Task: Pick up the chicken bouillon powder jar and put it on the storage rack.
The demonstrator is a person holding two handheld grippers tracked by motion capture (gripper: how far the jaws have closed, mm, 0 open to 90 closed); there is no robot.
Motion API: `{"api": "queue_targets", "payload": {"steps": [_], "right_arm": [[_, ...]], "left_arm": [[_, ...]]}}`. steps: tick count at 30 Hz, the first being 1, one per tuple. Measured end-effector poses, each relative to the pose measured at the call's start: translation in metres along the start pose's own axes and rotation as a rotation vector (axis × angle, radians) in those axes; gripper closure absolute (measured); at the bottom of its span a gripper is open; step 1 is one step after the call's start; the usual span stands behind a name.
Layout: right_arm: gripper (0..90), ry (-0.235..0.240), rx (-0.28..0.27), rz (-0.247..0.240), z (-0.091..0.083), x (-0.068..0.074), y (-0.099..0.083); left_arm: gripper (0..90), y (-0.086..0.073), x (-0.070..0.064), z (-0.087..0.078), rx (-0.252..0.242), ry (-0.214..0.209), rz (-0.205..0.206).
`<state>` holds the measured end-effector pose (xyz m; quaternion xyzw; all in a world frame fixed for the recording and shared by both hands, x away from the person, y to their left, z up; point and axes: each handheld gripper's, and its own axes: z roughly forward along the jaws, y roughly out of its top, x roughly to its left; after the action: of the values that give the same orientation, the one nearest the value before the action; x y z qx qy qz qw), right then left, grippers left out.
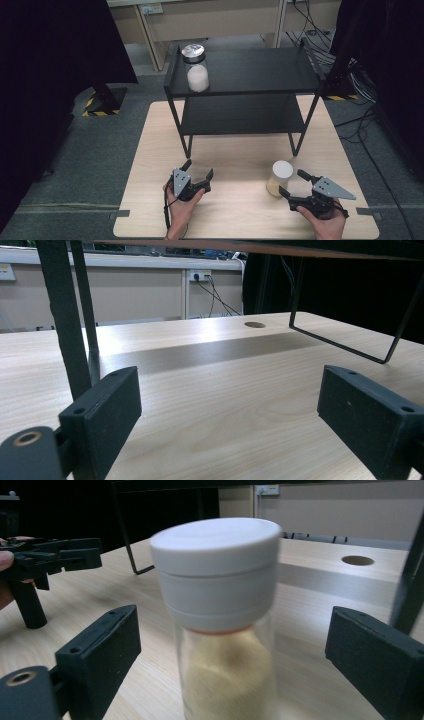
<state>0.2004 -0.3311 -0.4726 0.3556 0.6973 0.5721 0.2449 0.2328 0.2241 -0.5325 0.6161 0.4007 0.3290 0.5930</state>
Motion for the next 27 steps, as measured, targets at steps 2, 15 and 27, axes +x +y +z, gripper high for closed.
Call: {"api": "queue_targets", "payload": {"steps": [2, 15, 27], "right_arm": [[10.7, 0.004, 0.012, -0.015, 0.005, 0.002, 0.003], [34.7, -0.053, 0.013, -0.077, 0.023, 0.018, 0.006], [34.9, -0.079, 0.039, -0.059, 0.023, 0.024, 0.015]], "left_arm": [[9.7, 0.0, 0.0, 0.0, 0.0, 0.0, 0.001], [9.7, 0.0, 0.0, 0.0, -0.001, -0.001, 0.004], [9.8, 0.0, -0.001, 0.0, -0.003, 0.002, 0.006]]}}
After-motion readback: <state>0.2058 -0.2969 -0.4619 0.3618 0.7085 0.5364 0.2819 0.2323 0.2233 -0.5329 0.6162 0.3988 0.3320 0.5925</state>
